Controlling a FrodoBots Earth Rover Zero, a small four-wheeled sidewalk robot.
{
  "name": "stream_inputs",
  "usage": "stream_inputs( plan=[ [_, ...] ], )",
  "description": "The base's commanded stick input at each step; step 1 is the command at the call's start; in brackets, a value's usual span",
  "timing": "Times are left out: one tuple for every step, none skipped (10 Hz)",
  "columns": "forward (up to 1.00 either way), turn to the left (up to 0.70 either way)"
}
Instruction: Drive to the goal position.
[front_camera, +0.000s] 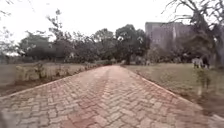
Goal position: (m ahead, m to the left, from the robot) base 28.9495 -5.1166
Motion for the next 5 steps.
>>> stream_inputs(
  plan=[
    [0.70, 0.00],
    [0.70, 0.00],
    [0.70, 0.00],
    [0.70, 0.00],
    [0.70, 0.00]
  ],
)
